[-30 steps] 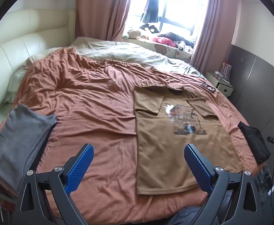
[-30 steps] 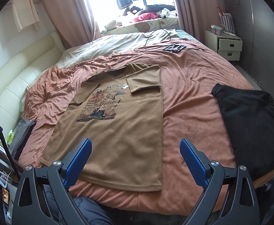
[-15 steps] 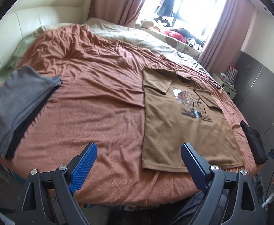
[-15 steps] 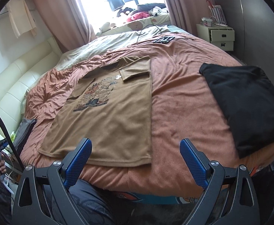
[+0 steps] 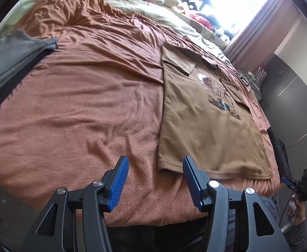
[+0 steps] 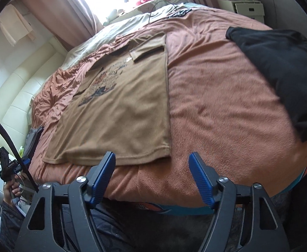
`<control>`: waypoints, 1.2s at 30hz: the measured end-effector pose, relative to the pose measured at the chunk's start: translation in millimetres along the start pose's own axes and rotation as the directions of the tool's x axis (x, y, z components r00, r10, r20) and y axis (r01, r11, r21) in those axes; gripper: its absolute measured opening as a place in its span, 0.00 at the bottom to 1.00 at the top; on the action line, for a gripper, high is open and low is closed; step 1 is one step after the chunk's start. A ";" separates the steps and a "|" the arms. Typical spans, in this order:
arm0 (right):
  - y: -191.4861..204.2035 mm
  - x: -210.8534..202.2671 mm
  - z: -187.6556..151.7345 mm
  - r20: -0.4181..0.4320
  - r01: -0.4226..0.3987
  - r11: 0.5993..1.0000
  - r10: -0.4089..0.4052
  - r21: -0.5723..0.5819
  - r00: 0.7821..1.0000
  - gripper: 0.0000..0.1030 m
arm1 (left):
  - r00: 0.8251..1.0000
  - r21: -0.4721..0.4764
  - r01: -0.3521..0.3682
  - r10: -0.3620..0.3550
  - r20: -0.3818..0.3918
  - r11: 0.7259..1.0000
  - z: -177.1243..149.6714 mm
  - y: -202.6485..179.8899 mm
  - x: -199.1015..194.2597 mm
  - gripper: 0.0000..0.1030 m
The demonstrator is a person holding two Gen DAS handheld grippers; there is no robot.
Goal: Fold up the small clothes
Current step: 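Lower both tools to the hem edge of the shirt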
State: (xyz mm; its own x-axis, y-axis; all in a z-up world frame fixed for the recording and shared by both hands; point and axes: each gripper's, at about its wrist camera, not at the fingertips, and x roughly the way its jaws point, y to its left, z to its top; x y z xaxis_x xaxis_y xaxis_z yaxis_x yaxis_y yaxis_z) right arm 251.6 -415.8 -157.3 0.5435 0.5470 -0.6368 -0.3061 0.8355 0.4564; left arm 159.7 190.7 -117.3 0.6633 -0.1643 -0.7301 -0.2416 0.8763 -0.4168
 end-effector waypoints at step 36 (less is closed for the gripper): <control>-64.2 82.0 -5.3 -0.005 -0.250 0.918 0.264 0.307 0.964 0.24 | 0.981 -0.206 0.095 -0.127 -0.147 0.974 1.6 17.5 87.1 0.31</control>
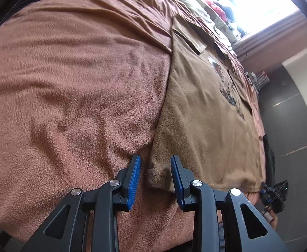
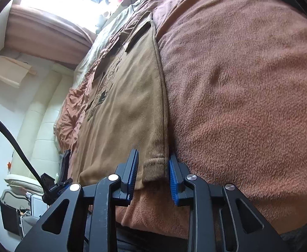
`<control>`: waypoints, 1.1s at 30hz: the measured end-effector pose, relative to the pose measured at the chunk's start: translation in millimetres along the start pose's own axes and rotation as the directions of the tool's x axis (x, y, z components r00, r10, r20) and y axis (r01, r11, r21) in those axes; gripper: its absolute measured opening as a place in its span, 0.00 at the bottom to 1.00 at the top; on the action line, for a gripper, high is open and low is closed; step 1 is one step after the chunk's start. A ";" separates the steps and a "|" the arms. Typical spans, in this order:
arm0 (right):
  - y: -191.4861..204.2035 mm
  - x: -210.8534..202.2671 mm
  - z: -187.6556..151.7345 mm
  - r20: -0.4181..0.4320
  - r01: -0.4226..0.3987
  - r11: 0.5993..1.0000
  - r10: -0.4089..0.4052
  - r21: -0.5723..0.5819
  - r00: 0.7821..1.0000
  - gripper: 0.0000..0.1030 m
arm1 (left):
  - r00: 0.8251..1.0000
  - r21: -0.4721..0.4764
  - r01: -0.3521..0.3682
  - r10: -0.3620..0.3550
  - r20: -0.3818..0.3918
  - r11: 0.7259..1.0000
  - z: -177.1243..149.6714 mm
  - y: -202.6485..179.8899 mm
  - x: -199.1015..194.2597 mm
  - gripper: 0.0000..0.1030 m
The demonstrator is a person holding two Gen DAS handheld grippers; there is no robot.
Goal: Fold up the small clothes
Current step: 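Lower both tools to the hem edge of the shirt, then close the right tool on the hem while the left tool grasps the hem too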
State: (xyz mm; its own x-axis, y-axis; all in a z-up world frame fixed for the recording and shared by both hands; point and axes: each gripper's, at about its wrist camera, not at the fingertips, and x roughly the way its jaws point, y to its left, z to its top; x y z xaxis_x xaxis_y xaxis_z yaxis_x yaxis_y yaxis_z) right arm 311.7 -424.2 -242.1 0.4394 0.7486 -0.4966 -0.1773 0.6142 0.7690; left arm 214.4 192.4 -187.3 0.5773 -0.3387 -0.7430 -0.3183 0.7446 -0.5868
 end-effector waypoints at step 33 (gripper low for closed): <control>-3.5 -7.3 -14.3 0.055 -0.004 1.000 0.003 0.025 0.998 0.18 | 0.985 -0.180 0.172 -0.167 0.042 0.969 -15.7 18.3 -7.4 0.36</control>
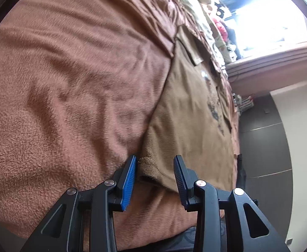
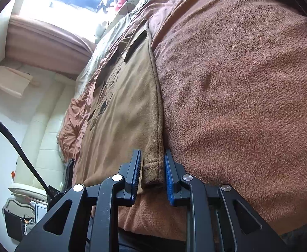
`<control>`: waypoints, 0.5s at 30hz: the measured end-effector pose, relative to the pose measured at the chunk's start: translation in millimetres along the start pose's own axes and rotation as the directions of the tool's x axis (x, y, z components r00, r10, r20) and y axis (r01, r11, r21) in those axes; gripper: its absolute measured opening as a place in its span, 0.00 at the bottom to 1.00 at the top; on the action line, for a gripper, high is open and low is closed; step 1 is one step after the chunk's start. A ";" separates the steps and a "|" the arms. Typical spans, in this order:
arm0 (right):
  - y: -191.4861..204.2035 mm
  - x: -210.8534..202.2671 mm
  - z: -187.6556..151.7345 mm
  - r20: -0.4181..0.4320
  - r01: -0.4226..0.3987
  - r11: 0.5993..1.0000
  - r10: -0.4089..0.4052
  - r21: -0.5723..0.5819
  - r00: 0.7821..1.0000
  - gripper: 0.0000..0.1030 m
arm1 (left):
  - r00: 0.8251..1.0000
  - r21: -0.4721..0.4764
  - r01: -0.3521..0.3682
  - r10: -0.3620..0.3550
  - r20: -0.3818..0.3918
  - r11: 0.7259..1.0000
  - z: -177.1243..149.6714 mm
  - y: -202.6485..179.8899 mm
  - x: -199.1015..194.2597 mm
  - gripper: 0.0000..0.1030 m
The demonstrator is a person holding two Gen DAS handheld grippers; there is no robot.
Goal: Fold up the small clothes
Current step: 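Close the right tool on the hem while the left tool grasps the hem too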
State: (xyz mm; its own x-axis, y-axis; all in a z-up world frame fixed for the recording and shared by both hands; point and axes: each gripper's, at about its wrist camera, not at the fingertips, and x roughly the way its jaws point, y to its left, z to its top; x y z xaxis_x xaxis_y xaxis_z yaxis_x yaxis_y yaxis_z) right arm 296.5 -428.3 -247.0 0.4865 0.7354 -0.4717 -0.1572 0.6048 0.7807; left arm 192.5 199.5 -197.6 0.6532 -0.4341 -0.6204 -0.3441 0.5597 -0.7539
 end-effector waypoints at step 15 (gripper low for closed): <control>25.0 -11.2 11.3 0.092 0.119 0.993 -0.118 -0.012 0.989 0.04 | 0.989 0.107 -0.150 0.148 0.020 0.983 2.0 -16.7 11.6 0.33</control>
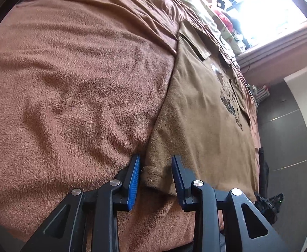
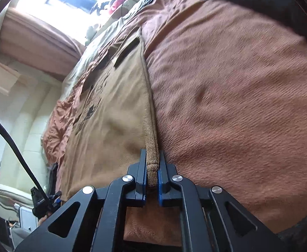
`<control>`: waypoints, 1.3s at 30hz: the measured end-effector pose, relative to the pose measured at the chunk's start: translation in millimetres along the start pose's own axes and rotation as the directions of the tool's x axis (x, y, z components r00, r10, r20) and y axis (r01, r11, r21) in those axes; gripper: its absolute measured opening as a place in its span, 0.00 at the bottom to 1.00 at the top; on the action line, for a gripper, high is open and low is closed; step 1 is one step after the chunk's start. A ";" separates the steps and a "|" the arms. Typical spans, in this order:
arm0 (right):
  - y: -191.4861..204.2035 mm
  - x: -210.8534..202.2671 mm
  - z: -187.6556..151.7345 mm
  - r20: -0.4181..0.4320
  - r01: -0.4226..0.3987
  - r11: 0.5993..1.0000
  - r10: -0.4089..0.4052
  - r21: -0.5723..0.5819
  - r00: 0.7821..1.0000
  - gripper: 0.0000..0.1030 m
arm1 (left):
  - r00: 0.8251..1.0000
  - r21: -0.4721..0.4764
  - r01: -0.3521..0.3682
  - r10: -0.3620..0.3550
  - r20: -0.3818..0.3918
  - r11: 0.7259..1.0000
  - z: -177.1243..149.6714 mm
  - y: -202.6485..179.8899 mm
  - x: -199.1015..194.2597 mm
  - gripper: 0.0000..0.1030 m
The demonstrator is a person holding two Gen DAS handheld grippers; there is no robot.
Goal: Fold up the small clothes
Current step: 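Close the right tool on the hem while the left tool grasps the hem too, then lift the hem with both tools and fold it toward the collar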
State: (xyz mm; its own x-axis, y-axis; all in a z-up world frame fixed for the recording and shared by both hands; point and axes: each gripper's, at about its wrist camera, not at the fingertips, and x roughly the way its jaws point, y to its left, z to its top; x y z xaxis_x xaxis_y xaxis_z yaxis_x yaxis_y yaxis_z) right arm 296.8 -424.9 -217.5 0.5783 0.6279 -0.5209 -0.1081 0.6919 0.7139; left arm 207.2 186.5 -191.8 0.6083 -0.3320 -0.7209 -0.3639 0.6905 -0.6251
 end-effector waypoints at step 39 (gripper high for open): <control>30.9 -40.5 -4.5 0.036 -0.082 0.994 0.085 -0.068 0.996 0.03 | 0.964 -0.081 0.236 -0.223 0.147 0.968 12.2 3.5 -56.1 0.06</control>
State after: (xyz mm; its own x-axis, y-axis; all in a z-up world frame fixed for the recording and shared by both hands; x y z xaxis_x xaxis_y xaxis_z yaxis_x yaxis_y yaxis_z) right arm 266.4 -427.3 -176.4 0.5957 0.6712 -0.4412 -0.2101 0.6604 0.7210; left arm 180.4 215.3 -149.9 0.7713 -0.3790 -0.5113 -0.2659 0.5380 -0.7999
